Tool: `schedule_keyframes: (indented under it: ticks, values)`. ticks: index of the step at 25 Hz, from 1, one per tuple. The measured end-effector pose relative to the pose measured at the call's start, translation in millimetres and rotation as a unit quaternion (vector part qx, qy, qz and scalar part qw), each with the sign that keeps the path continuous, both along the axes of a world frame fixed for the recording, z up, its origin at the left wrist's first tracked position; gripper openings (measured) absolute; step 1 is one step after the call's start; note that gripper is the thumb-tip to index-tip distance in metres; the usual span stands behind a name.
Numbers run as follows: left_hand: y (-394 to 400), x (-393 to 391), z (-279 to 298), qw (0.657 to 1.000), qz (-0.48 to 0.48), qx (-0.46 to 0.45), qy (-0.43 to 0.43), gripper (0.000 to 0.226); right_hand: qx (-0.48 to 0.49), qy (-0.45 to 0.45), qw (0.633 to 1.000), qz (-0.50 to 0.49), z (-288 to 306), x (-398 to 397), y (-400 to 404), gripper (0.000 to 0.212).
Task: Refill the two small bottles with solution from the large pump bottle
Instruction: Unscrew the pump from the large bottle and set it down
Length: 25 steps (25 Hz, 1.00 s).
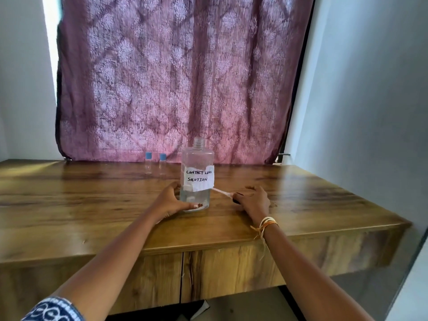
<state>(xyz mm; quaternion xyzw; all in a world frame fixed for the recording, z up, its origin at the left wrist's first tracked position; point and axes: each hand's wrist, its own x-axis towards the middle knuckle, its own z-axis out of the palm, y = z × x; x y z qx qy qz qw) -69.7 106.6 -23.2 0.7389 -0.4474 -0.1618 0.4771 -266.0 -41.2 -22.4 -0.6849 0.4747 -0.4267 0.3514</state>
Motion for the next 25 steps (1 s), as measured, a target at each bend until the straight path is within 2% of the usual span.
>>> schedule_keyframes:
  ticks: [2, 8, 13, 17, 25]
  values:
    - [-1, -1, -2, 1.000, 0.008, -0.001, -0.015, 0.092, -0.045, 0.076, 0.995, 0.051, 0, -8, 3, 0.038]
    - [-7, -10, -4, 0.997, 0.064, -0.043, -0.023, 0.070, -0.075, 0.158, 0.976, 0.128, -2, -21, 0, 0.026]
    - [-25, -29, -2, 0.996, 0.067, -0.051, -0.029, 0.063, -0.084, 0.106, 0.990, 0.046, -4, -42, -23, 0.039]
    - [-60, -62, 3, 0.997, 0.054, -0.061, 0.012, 0.057, -0.084, 0.076, 0.993, -0.014, -3, -69, -51, 0.038]
    - [-129, -112, 8, 0.997, 0.020, -0.063, 0.035, 0.049, -0.055, 0.084, 0.994, -0.043, -4, -114, -82, 0.032]
